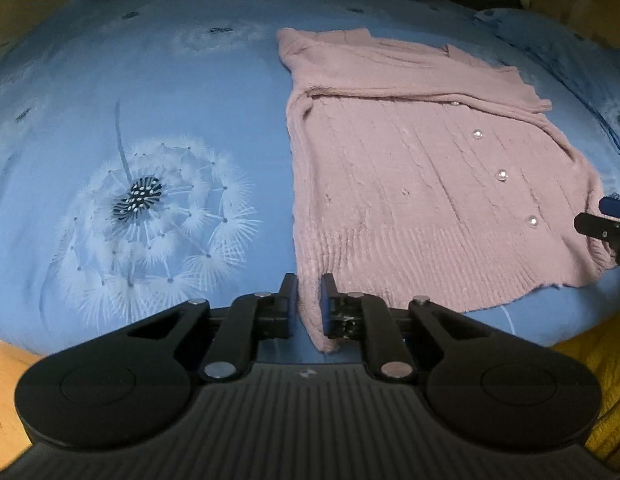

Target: Fold small clothes

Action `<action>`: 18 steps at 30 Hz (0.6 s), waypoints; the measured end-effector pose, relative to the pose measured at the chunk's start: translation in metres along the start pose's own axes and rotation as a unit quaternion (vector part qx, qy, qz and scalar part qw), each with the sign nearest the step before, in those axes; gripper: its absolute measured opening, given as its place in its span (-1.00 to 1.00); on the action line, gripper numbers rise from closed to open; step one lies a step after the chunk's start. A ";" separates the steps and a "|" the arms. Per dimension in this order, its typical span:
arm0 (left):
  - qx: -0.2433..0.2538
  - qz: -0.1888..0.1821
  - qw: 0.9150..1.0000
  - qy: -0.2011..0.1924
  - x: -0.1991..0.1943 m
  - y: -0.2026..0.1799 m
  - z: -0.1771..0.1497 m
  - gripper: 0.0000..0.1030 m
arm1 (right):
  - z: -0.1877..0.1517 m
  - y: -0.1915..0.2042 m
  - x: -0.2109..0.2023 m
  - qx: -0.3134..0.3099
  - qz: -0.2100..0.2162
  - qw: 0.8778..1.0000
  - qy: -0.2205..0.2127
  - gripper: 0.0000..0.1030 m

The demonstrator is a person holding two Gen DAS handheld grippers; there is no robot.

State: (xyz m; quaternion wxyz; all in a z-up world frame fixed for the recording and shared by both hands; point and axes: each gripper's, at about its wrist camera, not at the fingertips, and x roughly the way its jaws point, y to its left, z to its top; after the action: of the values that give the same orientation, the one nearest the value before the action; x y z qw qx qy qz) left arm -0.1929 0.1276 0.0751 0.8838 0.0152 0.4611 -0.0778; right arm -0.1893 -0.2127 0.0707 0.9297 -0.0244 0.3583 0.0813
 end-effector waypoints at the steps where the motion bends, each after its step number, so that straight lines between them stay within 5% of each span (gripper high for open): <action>1: 0.004 0.003 1.000 -0.004 -0.003 -0.001 0.000 -0.70 | -0.001 -0.001 0.000 -0.002 -0.002 1.000 0.001 0.31; 7: 0.048 -0.008 0.998 -0.026 -0.024 -0.025 -0.001 -0.55 | -0.008 0.002 -0.008 -0.029 -0.006 1.000 0.008 0.31; 9: 0.062 -0.018 0.997 -0.031 -0.028 -0.034 -0.002 -0.12 | -0.011 0.005 -0.014 -0.044 -0.004 0.999 0.006 0.31; 12: 0.094 -0.018 0.994 -0.045 -0.031 -0.051 -0.005 0.15 | -0.013 0.010 -0.020 -0.058 0.007 0.998 0.009 0.31; 18: 0.174 -0.016 0.984 -0.036 -0.018 -0.087 -0.012 0.25 | -0.019 0.024 -0.029 -0.105 0.009 0.994 0.018 0.31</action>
State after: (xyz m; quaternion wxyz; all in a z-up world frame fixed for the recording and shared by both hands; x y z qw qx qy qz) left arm -0.2261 0.0449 0.0873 0.8824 0.1580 0.4085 -0.1716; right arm -0.2268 -0.1949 0.0764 0.9146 -0.1204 0.3648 0.1264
